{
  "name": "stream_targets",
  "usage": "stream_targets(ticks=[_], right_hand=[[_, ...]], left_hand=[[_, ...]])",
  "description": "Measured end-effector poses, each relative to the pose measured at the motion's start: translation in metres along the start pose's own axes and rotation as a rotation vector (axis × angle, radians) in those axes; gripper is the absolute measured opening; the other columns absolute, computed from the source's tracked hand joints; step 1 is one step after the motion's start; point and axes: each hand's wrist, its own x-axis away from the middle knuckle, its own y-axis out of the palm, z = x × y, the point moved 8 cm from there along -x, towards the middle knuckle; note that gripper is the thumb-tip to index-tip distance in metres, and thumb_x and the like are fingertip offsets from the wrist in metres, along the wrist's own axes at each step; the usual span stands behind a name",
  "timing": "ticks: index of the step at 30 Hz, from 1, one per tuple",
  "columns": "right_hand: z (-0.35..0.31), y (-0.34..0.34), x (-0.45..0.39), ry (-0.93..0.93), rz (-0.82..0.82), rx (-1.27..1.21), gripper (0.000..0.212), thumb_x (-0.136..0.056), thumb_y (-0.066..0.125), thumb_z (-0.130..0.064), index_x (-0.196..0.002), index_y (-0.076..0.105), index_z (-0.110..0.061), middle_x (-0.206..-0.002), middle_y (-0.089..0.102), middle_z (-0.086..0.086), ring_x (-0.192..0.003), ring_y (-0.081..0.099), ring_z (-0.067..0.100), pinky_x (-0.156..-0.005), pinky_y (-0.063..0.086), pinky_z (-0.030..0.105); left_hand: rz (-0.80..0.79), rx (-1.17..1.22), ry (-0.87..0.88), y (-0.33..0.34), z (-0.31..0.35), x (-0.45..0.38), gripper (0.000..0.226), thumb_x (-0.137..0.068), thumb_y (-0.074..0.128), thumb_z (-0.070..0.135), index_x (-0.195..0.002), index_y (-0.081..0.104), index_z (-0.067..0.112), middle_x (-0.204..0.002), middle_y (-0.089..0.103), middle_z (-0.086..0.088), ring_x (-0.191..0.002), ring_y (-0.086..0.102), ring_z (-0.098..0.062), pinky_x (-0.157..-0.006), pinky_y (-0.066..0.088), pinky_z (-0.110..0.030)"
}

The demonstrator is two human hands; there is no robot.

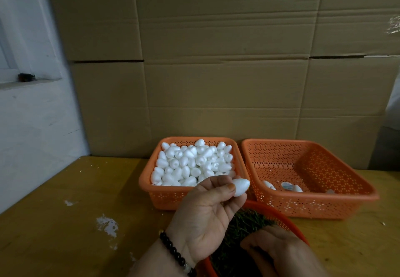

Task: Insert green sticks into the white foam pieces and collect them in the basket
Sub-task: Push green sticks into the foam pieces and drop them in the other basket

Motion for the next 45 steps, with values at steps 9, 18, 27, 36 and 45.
stream_targets(ticks=[9, 18, 27, 36, 45], right_hand=[[0.007, -0.023, 0.005, 0.044, 0.318, -0.115, 0.019, -0.077, 0.062, -0.029, -0.090, 0.075, -0.031, -0.080, 0.057, -0.017, -0.085, 0.049, -0.018, -0.084, 0.030, -0.006], [0.009, -0.027, 0.008, 0.060, 0.426, -0.144, 0.033, -0.082, 0.057, -0.021, -0.112, 0.064, -0.031, -0.080, 0.046, -0.015, -0.075, 0.050, -0.007, -0.067, 0.039, 0.002], [0.014, -0.036, 0.013, 0.159, 0.511, -0.195, 0.051, -0.072, 0.079, -0.010, -0.103, 0.053, -0.042, -0.076, 0.060, -0.017, -0.080, 0.059, -0.012, -0.072, 0.041, -0.001], [0.009, -0.047, 0.013, 0.098, 0.594, -0.248, 0.018, -0.076, 0.064, -0.025, -0.086, 0.058, -0.039, -0.081, 0.062, -0.019, -0.079, 0.060, -0.008, -0.075, 0.039, 0.000], [0.006, -0.055, 0.013, 0.038, 0.631, -0.184, 0.018, -0.077, 0.058, -0.024, -0.084, 0.072, -0.015, -0.095, 0.068, -0.011, -0.110, 0.054, -0.010, -0.109, 0.019, 0.009]], left_hand=[[-0.040, -0.095, 0.053, 0.003, -0.001, 0.001, 0.031, -0.066, 0.065, -0.009, -0.095, 0.072, -0.003, -0.109, 0.070, -0.017, -0.097, 0.070, -0.026, -0.076, 0.058, -0.030], [-0.039, -0.307, 0.133, 0.007, 0.000, 0.004, 0.030, -0.088, 0.052, -0.008, -0.111, 0.069, 0.002, -0.129, 0.060, -0.011, -0.107, 0.065, -0.020, -0.089, 0.053, -0.030], [-0.001, -0.320, 0.100, 0.007, -0.006, 0.005, 0.026, -0.091, 0.052, 0.003, -0.113, 0.065, 0.006, -0.091, 0.071, -0.001, -0.077, 0.063, -0.008, -0.068, 0.051, -0.024], [-0.024, 0.012, -0.064, 0.009, -0.013, 0.003, 0.041, -0.082, 0.058, 0.005, -0.122, 0.059, -0.001, -0.089, 0.065, -0.014, -0.070, 0.063, -0.021, -0.067, 0.058, -0.036], [0.014, 0.159, -0.235, 0.007, -0.023, 0.005, 0.034, -0.080, 0.059, 0.006, -0.113, 0.067, 0.004, -0.086, 0.066, -0.015, -0.065, 0.064, -0.022, -0.058, 0.056, -0.031]])
